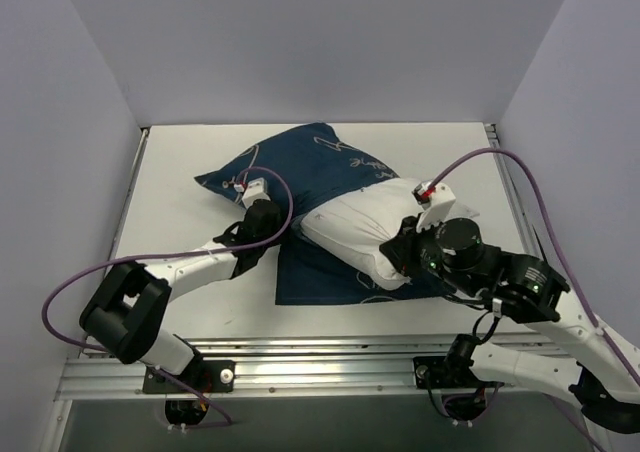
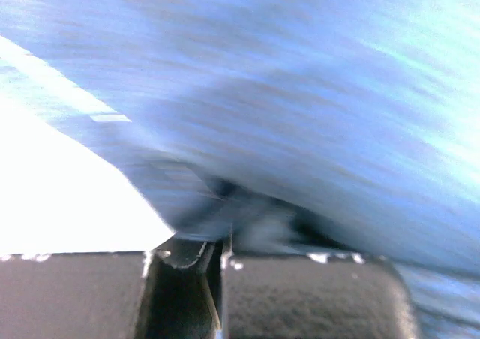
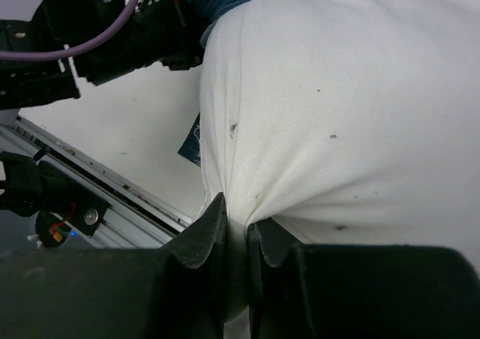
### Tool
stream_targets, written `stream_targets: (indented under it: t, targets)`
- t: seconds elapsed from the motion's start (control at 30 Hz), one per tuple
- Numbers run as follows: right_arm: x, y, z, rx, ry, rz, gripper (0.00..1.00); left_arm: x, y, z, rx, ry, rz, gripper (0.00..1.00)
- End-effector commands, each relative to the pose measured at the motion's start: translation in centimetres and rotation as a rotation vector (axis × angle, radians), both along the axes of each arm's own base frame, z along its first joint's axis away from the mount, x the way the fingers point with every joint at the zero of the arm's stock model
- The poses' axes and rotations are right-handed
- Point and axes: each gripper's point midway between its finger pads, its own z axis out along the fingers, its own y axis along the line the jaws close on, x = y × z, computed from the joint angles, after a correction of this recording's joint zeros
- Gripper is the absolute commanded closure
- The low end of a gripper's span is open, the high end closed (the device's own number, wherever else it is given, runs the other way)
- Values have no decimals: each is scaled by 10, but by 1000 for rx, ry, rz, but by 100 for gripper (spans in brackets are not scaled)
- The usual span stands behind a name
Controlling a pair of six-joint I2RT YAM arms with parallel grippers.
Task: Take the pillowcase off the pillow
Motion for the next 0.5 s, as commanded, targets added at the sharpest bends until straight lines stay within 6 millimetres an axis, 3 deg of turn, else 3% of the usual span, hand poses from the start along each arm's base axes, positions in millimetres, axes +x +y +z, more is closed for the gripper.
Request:
stream_targets:
  t: [0.0, 0.03, 0.13, 0.17, 0.23, 0.27, 0.3, 0.33, 0.4, 0.43, 0.47]
  targets:
    - [-24, -25, 69, 131, -125, 62, 100, 32, 53, -25, 123, 58, 200, 98]
    - [-29, -21, 71, 143, -120, 93, 100, 35, 50, -35, 131, 82, 190, 98]
    - [-28, -6, 52, 110, -76, 137, 100, 54, 31, -29, 98, 64, 151, 98]
    - [-31, 5, 31, 88, -30, 179, 100, 57, 22, -25, 77, 57, 110, 98]
    - [-23, 24, 12, 93, 4, 188, 100, 66, 11, -9, 40, 23, 81, 97]
    - [-21, 31, -11, 67, 41, 188, 100, 66, 6, -4, 31, 15, 53, 94]
    - [-19, 49, -18, 87, 60, 226, 100, 67, 5, 2, 24, 7, 45, 89]
    - [-17, 56, -27, 90, 84, 229, 100, 66, 6, 16, 7, -16, 42, 74]
    - [-9, 75, -48, 80, 123, 238, 95, 60, 8, 30, -18, -32, 27, 57]
    - [-8, 82, -51, 82, 134, 245, 90, 55, 12, 50, -37, -64, 25, 34]
    - [-6, 88, -55, 80, 144, 252, 79, 48, 18, 55, -33, -64, 28, 24]
